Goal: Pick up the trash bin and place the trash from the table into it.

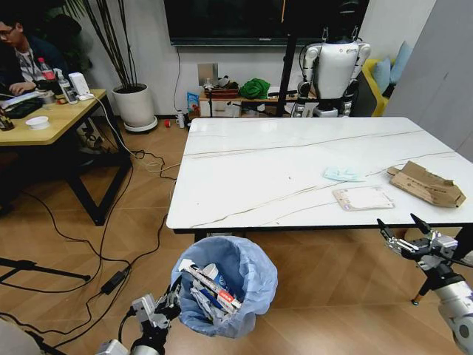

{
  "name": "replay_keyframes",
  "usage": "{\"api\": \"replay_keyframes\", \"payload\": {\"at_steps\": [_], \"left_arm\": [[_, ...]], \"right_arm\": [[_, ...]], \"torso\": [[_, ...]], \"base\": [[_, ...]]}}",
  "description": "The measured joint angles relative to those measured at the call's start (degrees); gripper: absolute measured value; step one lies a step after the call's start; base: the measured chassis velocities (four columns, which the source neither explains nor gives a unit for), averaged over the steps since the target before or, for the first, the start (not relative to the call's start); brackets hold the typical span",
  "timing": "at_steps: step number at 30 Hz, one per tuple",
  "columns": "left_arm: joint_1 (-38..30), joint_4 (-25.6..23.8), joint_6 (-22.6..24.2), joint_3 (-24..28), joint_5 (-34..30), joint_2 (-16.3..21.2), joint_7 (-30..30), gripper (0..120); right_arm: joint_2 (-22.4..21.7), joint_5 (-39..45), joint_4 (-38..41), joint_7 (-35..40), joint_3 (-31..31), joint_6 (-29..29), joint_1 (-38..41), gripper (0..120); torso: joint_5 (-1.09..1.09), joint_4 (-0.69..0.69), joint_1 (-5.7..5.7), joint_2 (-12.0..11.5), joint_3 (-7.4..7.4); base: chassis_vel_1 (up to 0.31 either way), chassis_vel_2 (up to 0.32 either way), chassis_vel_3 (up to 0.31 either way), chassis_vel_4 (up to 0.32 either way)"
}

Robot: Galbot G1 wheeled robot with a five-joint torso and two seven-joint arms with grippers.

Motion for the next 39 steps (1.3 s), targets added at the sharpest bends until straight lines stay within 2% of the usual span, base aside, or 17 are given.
{"api": "replay_keyframes", "payload": {"at_steps": [39], "left_arm": [[0.5, 0.0, -0.2, 0.9, 1.1, -0.4, 0.3, 1]], "right_arm": [[0.4, 0.9, -0.4, -1.1, 1.2, 0.4, -1.4, 100]], "torso": [[0.00, 0.00, 0.00, 0.0, 0.00]], "base": [[-0.002, -0.002, 0.002, 0.003]]}}
